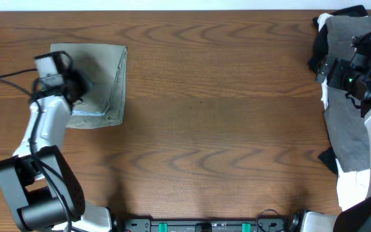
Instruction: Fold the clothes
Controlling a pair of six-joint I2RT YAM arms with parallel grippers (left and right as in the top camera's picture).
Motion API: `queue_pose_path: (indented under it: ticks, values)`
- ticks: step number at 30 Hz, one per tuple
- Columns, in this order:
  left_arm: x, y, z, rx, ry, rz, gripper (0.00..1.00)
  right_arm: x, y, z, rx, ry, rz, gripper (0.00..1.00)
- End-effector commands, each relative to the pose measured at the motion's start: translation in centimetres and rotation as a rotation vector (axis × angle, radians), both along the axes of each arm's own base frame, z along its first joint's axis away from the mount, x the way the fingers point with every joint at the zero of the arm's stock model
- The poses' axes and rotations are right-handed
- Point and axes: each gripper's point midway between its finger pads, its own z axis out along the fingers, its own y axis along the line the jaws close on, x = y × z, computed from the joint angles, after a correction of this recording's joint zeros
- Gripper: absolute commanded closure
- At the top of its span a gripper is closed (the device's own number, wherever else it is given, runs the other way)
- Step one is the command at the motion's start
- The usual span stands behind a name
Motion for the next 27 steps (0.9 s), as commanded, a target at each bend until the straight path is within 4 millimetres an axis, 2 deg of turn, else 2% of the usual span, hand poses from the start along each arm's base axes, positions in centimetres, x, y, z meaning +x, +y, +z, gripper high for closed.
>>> queue_pose_path:
  ticks: [1, 3, 4, 6, 10, 14, 16, 23, 27]
  values:
    - [0.6, 3.2, 1.1, 0.022, -0.071, 0.093, 0.85, 0.0, -0.1, -0.4, 0.008, 0.009, -0.009, 0.01]
    - [1.2, 4.2, 1.5, 0.037, -0.112, 0.108, 0.83, 0.0, -0.1, -0.4, 0.008, 0.008, -0.009, 0.01]
    - [1.5, 4.6, 1.5, 0.042, -0.125, 0.112, 0.78, 0.0, -0.1, -0.4, 0.008, 0.008, -0.009, 0.01]
    - [1.9, 5.0, 1.1, 0.052, -0.132, 0.109, 0.77, 0.0, -0.1, -0.4, 0.008, 0.008, -0.009, 0.01]
    - [1.9, 5.6, -1.1, 0.075, -0.087, 0.111, 0.77, 0.0, -0.1, -0.4, 0.008, 0.008, -0.009, 0.01]
    - [0.0, 8.2, -3.7, 0.123, 0.012, 0.222, 0.81, 0.0, -0.1, -0.4, 0.008, 0.008, -0.009, 0.01]
    - [-0.7, 8.8, -4.6, 0.118, 0.044, 0.240, 0.86, 0.0, -0.1, -0.4, 0.008, 0.008, -0.009, 0.01]
    - [-2.8, 11.0, -5.5, 0.072, 0.072, 0.337, 0.88, 0.0, -0.1, -0.4, 0.008, 0.008, -0.009, 0.01]
    - [-4.8, 11.6, -6.6, -0.007, 0.109, 0.447, 0.88, 0.0, -0.1, -0.4, 0.008, 0.008, -0.009, 0.01]
